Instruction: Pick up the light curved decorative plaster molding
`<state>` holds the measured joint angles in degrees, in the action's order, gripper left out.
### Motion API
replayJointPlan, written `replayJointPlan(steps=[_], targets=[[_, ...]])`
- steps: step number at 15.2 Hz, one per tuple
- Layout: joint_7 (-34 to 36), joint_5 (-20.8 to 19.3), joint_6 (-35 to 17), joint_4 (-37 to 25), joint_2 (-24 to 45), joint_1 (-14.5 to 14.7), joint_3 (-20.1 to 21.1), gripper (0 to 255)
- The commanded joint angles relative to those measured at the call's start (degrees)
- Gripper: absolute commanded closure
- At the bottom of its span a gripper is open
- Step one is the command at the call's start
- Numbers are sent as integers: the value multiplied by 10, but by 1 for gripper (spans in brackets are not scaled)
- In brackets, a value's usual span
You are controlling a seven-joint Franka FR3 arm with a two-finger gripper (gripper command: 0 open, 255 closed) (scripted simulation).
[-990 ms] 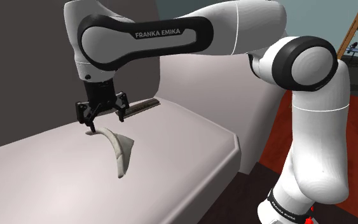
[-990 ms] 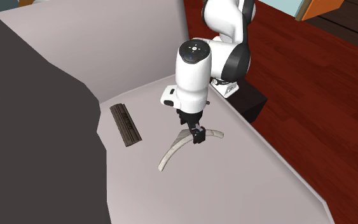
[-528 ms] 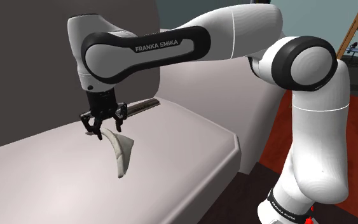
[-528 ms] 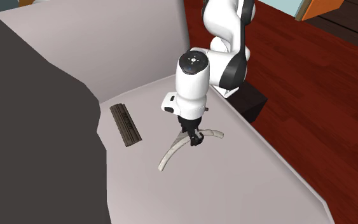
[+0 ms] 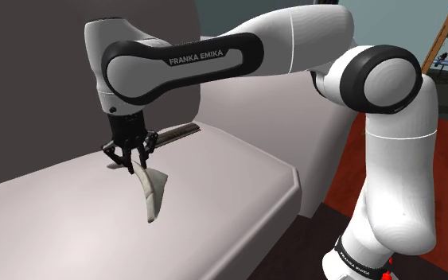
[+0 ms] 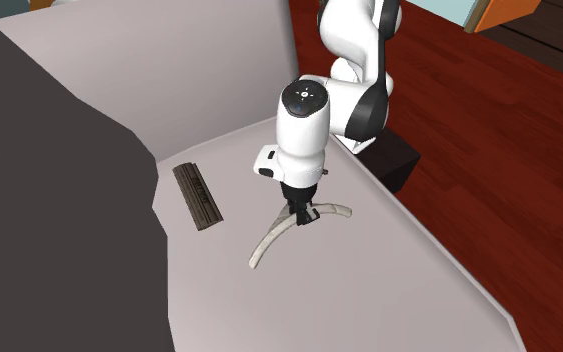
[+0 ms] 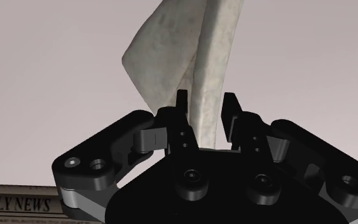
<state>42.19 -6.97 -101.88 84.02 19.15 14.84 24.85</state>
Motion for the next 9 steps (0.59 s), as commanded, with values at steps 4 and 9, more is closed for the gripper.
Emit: replayJointPlan(steps=[4, 9], targets=[[-1, 0, 23, -23, 1, 2, 1, 255], [0, -1, 64, -68, 5, 6, 1, 255]])
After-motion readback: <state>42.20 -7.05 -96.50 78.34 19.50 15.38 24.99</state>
